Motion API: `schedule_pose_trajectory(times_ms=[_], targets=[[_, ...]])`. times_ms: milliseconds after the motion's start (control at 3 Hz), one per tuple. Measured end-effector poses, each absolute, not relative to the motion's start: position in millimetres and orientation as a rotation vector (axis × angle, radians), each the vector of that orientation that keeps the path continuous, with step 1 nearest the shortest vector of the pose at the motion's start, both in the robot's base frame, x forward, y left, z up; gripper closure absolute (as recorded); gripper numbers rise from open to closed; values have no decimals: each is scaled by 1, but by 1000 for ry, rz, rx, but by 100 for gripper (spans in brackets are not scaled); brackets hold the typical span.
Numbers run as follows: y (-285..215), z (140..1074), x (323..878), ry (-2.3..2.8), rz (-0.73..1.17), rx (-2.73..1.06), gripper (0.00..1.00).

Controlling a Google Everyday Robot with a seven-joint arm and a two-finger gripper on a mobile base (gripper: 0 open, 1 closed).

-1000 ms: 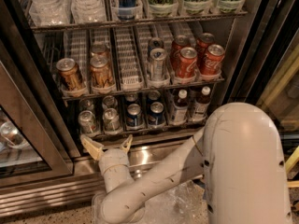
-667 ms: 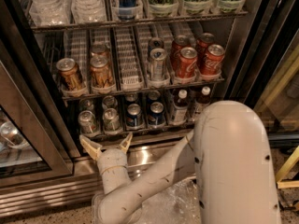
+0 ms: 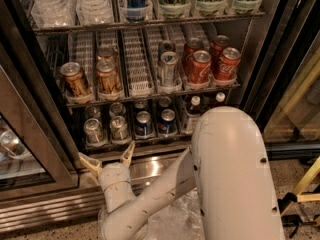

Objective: Pick 7up can from bottom shelf of fridge

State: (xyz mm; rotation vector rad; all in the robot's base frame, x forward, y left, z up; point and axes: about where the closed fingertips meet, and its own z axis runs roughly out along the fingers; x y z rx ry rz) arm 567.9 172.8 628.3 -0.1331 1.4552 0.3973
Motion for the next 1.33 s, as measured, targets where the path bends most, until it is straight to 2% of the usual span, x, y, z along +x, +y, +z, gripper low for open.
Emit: schedule_pose_trajectory(times_ms=[667,1000,1333], targets=[[178,626,568,1467,383,-167,0],[176,633,572,1436,306,-193,0],[167,642,581,1396,225,-209,10]])
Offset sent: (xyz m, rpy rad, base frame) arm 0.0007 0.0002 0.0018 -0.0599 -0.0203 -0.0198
